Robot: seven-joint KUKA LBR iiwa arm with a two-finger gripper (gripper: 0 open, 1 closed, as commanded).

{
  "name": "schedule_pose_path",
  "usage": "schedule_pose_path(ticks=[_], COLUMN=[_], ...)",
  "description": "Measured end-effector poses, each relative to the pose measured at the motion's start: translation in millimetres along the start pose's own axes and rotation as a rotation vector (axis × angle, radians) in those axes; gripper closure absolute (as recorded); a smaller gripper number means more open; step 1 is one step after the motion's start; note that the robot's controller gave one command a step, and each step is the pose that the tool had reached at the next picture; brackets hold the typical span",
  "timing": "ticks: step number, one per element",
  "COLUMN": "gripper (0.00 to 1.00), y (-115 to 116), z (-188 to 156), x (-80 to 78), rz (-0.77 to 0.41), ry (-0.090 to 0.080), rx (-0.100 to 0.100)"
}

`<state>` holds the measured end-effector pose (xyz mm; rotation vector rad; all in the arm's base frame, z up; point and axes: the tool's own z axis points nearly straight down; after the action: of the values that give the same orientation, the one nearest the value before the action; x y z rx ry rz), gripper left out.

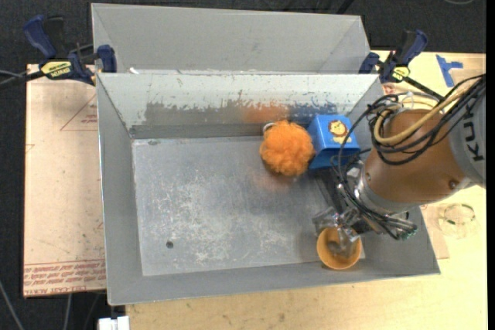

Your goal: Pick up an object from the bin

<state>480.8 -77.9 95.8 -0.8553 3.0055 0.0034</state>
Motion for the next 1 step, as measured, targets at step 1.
schedule_pose_path(ticks=[1], gripper=[1.0], y=[-12.9], z=[-129.7], x=[-22.5], rz=[-0.008], ry=[-0.003], rx=[0.001])
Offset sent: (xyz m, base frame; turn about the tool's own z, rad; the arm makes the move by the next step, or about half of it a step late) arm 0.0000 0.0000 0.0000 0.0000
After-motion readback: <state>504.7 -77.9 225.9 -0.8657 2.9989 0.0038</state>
